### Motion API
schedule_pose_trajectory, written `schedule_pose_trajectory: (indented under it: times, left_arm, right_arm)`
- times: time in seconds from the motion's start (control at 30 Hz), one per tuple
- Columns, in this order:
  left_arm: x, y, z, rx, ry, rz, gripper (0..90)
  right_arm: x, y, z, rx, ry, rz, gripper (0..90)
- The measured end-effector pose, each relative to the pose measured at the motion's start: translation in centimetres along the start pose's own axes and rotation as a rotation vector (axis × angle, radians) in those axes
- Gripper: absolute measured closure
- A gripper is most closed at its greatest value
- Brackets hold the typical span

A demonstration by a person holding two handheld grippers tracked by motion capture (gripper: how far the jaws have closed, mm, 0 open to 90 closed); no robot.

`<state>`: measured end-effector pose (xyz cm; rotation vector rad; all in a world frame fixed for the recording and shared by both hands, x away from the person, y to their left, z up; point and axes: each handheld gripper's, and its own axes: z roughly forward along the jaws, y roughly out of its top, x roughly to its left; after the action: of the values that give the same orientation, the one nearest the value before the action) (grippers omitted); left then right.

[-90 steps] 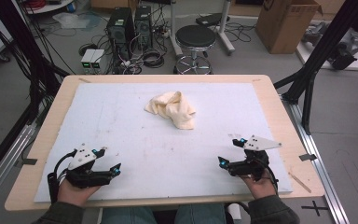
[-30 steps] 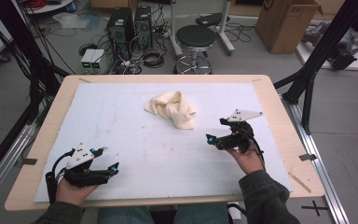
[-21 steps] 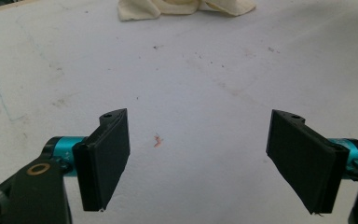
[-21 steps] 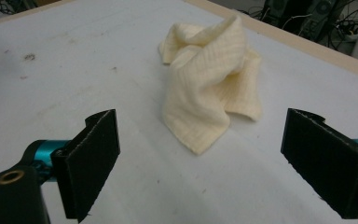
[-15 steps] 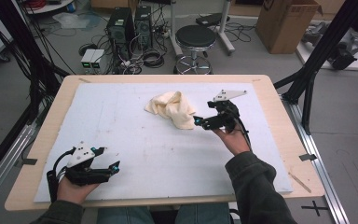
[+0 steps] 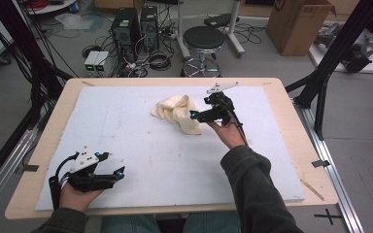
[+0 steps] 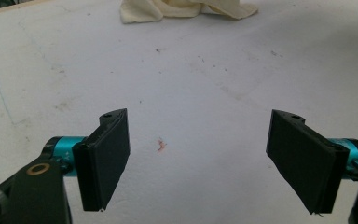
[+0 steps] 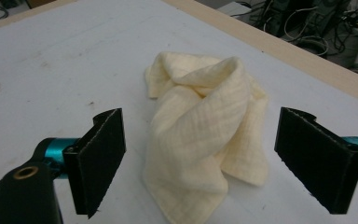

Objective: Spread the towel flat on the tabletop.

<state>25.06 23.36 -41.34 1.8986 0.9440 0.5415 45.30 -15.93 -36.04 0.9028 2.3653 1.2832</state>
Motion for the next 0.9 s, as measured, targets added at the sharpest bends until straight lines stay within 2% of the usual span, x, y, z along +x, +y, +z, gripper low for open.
schedule_pose_trajectory:
  times: [0.1, 0.13, 0.33, 0.4, 0.43, 0.47, 0.57, 0.73, 0.83, 0.9]
  left_arm:
    - [0.0, 0.0, 0.0, 0.0, -0.001, 0.0, 22.0]
    - [0.0, 0.0, 0.0, -0.001, -0.001, 0.0, 22.0]
    - [0.2, 0.0, 0.0, -0.003, -0.004, -0.001, 21.9]
    - [0.2, 0.0, 0.1, -0.007, -0.003, -0.004, 21.9]
    - [0.3, 0.0, 0.1, -0.007, -0.004, -0.003, 21.9]
    - [0.3, 0.0, 0.1, -0.007, -0.005, -0.002, 21.9]
    - [0.3, 0.1, 0.2, -0.004, -0.008, -0.001, 22.0]
    - [0.3, 0.1, 0.2, -0.003, -0.01, 0.0, 22.0]
    - [0.3, 0.0, 0.3, -0.004, -0.008, -0.002, 22.0]
    - [0.3, 0.0, 0.3, -0.005, -0.01, -0.002, 22.0]
  right_arm:
    - [0.1, 0.5, 2.0, 0.016, -0.019, -0.001, 16.6]
    - [0.1, 0.5, 2.0, 0.016, -0.019, -0.001, 16.6]
    - [-0.2, 1.3, 4.9, 0.052, -0.039, 0.014, 18.9]
    - [-0.1, 1.4, 5.7, 0.044, -0.049, 0.002, 23.1]
    - [-0.3, 1.2, 6.5, 0.044, -0.059, 0.012, 23.7]
    - [-0.3, 1.2, 6.5, 0.044, -0.059, 0.012, 23.7]
    - [-0.5, 0.5, 8.0, 0.087, -0.078, 0.014, 25.2]
    - [-0.9, -0.8, 9.8, 0.096, -0.04, 0.078, 38.0]
    - [-0.7, -1.2, 10.6, 0.103, -0.035, 0.074, 45.6]
    - [-0.6, -1.4, 11.0, 0.112, -0.036, 0.089, 51.6]
